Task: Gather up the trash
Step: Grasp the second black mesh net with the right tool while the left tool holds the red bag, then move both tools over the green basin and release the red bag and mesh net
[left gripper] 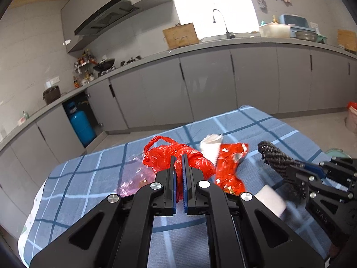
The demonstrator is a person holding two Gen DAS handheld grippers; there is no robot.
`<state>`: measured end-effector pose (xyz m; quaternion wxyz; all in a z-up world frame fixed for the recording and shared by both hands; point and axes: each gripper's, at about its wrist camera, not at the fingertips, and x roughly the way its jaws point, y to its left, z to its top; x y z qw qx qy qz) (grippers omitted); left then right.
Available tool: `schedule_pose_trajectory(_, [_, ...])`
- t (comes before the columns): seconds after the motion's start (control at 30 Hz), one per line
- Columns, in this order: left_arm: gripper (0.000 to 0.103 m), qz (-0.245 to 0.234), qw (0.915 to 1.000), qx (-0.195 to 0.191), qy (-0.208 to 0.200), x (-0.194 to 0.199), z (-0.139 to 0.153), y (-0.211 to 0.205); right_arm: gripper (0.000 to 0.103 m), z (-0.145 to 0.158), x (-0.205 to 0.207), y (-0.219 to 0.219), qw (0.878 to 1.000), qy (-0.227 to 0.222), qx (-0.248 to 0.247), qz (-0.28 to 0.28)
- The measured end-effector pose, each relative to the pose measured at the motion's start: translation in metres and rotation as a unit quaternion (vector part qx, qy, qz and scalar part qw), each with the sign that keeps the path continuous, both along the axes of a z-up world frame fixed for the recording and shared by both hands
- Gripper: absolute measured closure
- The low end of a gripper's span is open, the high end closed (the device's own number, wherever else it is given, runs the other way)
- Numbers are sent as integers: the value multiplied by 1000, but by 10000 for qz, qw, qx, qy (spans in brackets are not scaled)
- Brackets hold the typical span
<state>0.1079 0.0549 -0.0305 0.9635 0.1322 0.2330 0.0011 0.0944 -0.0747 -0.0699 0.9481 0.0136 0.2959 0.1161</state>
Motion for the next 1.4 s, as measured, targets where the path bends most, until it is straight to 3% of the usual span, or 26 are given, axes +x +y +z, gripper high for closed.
schedule_pose_trajectory(0.37, [98, -586, 9981, 74, -153, -7, 10, -52, 91, 26, -13, -58, 9979, -296, 143, -559])
schedule_pose_trajectory(0.7, [98, -1116, 9934, 180, -204, -9, 6, -97, 91, 27, -24, -100, 9944, -365, 97, -991])
schedule_pose_trajectory(1.13, [98, -2108, 9772, 86, -254, -24, 3, -172, 90, 15, -44, -180, 9823, -279, 59, -1853])
schedule_pose_trajectory(1.4, [98, -2603, 9655, 100, -46, -31, -17, -211, 90, -4, -54, -225, 9738, -122, 199, -2262])
